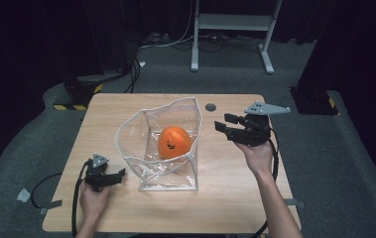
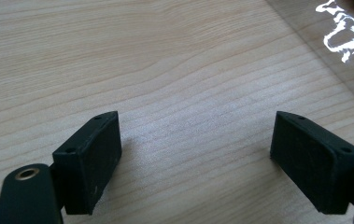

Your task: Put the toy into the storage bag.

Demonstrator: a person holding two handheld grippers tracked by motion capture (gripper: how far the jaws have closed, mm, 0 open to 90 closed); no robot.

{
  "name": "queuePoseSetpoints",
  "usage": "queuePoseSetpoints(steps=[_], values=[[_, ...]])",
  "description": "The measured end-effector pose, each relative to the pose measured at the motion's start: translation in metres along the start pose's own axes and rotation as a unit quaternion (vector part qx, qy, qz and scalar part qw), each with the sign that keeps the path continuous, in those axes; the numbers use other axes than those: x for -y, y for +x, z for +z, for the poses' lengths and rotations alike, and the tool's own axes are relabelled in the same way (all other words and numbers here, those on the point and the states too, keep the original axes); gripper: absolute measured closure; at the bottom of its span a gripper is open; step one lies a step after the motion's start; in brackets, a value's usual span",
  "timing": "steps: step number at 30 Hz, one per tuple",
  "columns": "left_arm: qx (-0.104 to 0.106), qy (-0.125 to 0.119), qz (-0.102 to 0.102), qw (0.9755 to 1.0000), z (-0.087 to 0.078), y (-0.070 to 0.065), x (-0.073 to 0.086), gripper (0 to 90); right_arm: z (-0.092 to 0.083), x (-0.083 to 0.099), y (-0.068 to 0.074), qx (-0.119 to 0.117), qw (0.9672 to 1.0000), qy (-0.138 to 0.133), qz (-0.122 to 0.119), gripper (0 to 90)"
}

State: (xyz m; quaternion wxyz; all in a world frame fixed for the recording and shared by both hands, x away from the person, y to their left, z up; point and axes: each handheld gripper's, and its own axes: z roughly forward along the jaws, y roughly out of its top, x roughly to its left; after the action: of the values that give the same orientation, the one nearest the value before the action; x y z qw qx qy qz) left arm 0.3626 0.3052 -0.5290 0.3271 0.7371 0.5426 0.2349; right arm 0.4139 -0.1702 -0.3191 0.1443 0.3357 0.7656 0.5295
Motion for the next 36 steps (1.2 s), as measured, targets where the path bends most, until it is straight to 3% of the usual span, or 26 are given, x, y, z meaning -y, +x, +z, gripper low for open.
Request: queuePoseSetpoints(steps=[36], values=[[0.0,0.0,0.0,1.0,0.0,0.0,0.0,16.7,-0.02,0.035,-0.009,0.015,0.9995,-0.011,0.026,48.0]])
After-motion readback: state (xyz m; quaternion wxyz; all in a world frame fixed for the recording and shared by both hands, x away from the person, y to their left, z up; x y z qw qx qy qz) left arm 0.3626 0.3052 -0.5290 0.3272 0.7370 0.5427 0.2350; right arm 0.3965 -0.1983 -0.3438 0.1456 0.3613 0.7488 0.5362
